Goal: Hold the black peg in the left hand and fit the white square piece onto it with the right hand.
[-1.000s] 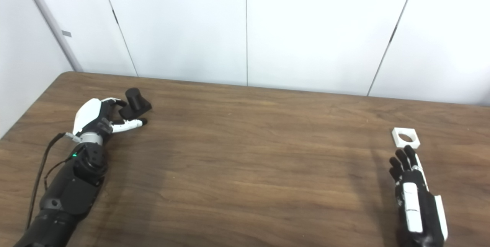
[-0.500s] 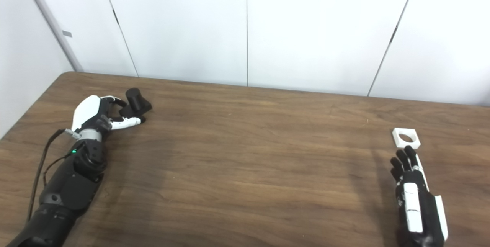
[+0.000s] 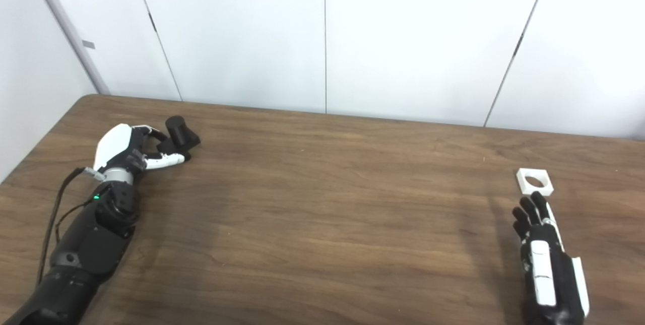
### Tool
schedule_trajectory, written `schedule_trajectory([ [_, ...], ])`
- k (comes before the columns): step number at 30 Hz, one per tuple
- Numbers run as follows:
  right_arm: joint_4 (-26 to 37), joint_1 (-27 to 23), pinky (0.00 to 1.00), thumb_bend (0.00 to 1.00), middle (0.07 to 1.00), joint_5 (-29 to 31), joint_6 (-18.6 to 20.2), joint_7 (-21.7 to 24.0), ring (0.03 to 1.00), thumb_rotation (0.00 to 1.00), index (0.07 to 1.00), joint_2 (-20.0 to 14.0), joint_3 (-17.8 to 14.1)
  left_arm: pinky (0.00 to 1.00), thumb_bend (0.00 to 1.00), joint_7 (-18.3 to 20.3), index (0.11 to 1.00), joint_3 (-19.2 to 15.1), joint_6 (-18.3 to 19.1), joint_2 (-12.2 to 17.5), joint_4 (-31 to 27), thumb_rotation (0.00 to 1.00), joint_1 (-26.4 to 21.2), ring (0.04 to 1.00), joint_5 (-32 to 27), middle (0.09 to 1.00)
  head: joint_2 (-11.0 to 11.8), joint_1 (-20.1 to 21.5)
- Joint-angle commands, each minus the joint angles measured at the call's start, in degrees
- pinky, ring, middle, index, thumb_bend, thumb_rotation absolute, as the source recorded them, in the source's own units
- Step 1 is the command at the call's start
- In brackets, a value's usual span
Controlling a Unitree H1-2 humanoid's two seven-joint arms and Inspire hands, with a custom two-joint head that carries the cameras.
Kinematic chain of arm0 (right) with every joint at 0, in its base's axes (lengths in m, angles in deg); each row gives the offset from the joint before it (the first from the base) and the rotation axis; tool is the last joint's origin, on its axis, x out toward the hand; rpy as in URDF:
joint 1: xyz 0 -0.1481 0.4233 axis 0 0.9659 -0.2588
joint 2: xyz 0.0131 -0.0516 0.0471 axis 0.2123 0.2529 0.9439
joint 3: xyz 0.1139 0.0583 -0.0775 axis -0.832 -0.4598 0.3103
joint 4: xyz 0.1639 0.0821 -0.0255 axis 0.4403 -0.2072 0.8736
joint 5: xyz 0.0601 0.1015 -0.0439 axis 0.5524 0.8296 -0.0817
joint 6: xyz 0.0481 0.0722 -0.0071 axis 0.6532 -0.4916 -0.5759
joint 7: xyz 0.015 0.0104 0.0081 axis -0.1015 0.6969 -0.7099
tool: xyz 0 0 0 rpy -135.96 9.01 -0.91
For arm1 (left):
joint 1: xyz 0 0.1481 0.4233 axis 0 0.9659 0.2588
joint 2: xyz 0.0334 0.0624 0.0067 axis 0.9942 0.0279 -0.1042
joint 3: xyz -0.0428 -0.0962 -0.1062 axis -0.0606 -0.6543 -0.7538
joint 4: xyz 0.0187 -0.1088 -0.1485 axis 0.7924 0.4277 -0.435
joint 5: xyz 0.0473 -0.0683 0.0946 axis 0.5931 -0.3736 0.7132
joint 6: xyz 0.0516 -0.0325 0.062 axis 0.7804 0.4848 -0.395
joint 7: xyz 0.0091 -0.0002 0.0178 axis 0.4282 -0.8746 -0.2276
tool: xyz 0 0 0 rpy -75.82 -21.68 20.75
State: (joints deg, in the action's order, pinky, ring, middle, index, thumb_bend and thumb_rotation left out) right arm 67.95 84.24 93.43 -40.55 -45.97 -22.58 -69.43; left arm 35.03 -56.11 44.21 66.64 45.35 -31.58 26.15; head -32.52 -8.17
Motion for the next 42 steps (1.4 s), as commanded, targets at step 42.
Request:
schedule_trajectory([
  [42, -0.66, 0.92, 0.95, 0.46, 0.937, -1.29, -0.33, -0.96, 0.931, 0.84, 0.94, 1.4, 0.58, 0.81, 0.52, 8.05, 0.485, 3.34, -5.97, 0.31, -14.02, 0.05, 4.75, 0.87, -4.04, 0.771, -1.28, 3.28],
])
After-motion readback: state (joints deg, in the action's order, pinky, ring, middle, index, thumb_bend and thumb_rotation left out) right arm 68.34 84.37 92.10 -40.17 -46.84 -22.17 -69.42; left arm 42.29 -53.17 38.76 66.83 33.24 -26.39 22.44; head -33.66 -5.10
